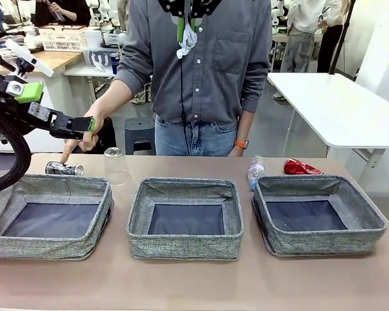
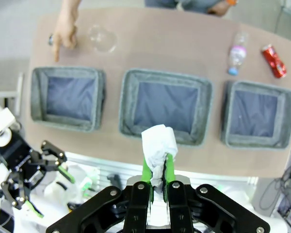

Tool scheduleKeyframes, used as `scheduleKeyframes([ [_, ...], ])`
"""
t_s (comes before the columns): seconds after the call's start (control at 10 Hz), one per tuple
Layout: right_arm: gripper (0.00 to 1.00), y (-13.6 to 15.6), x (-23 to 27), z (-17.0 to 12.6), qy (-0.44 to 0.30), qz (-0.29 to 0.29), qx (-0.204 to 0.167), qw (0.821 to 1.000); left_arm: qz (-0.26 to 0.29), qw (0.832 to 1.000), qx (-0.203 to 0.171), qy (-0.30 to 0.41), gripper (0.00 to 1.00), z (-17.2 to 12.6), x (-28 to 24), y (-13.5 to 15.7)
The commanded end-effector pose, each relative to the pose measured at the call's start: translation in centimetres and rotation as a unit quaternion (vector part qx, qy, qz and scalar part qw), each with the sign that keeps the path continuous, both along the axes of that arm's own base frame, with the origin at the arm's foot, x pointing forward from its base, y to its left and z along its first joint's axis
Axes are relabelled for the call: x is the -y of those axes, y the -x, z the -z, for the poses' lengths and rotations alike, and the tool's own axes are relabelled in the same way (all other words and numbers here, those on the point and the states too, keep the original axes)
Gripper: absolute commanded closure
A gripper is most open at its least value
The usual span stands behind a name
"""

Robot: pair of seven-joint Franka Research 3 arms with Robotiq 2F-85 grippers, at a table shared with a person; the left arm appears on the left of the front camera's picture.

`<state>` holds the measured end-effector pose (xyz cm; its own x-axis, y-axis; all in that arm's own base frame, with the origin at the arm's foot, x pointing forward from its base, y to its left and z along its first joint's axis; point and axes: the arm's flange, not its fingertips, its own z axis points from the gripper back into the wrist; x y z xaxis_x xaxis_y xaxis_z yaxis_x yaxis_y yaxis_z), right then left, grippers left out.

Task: Sort the waste into the appropriate baskets.
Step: Place the picked waste into the Fabric basket indicated by the person.

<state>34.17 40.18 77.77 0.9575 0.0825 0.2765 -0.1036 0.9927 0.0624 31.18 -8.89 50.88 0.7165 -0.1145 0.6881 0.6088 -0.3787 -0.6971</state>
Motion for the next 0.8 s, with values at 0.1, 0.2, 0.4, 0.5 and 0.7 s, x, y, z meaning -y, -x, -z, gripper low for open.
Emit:
scheduleKeyframes([
  [0.1, 0.89, -0.1, -0.6, 1.0, 0.032, -0.023, 0.017, 0.999, -0.071, 0.988, -0.02, -0.135, 0.0, -0.1, -1.1, -0.1],
  [0.2, 0.89, 0.4, -4.0, 2.3, -0.004, -0.148, 0.041, 0.988, -0.127, 0.971, -0.065, -0.192, 0.0, 0.1, -3.9, 0.7],
  [0.4, 0.89, -0.2, -8.6, 4.9, -0.073, -0.208, 0.04, 0.975, -0.342, 0.847, -0.153, -0.376, 0.0, -0.3, -14.1, 5.3],
  [0.5, 0.89, -0.2, -11.1, 6.2, -0.121, -0.253, 0.017, 0.96, -0.405, 0.807, -0.197, -0.382, 0.0, -0.6, -17.6, 8.2],
  [0.7, 0.89, -1.1, -15.1, 8.5, -0.181, -0.307, -0.021, 0.934, -0.458, 0.765, -0.266, -0.366, 0.0, -0.5, -21.2, 12.8],
])
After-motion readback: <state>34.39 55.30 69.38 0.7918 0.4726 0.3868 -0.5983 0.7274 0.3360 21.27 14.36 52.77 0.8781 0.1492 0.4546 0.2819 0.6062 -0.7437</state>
